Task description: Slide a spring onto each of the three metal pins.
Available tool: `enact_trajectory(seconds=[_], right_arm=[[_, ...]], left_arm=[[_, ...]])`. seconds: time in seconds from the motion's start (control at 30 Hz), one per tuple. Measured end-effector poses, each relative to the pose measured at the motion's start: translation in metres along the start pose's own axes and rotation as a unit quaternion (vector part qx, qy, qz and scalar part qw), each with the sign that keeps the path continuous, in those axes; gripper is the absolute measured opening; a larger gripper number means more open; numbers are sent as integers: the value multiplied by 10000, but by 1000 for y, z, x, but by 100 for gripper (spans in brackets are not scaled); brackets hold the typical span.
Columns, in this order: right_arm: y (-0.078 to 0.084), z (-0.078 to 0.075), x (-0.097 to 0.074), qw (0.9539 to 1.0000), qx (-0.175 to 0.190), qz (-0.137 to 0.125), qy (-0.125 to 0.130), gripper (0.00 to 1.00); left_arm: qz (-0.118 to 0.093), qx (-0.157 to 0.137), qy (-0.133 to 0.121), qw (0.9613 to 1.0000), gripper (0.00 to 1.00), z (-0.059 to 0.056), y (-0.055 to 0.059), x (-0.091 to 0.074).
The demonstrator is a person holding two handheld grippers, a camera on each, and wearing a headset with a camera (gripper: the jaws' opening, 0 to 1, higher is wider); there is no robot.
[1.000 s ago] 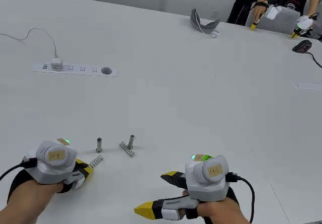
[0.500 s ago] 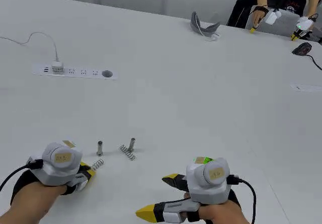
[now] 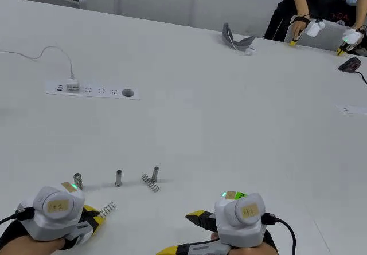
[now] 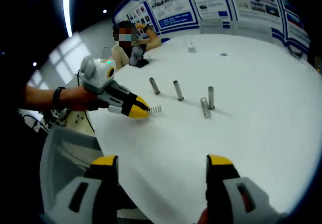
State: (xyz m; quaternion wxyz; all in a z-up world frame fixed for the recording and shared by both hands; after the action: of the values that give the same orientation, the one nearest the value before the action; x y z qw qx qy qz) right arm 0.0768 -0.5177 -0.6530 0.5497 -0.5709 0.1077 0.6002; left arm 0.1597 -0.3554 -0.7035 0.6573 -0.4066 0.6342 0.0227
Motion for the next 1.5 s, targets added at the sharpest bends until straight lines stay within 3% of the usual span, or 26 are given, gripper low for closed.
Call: enact_trajectory(seconds=[0.3,0.87,1.17,1.5], right_arm=[[0,2,1,10000,2,-8,-41,72],[-13,11,5,9997,31,-146,-201,70],[-24,14,5,9985,170,-339,-384,64],[-37,22,10,9967,243,-460,-628,58]], left_arm=[[-10,-112,9,9999,10,-4,10,-12],[-120,196,66,9997,10,-12,13,-37],[-224,275,112,9993,10,-19,9,-51],[-281,391,216,9986,10,-31,4,-52]])
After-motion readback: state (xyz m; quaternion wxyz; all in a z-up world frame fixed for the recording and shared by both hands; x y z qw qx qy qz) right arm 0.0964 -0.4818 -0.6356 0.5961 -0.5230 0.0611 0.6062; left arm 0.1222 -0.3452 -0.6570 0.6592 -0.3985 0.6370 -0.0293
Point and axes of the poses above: the centre of the closed fingertips' face, and the gripper's own axes: x roughly forward along the fingers, z roughly to its left, y roughly out of its underside, the point moved 3 cm from there along -x, roughly backward along the fingers, and after that the axes turned 14 degrees about z, right-handed, at the moved point
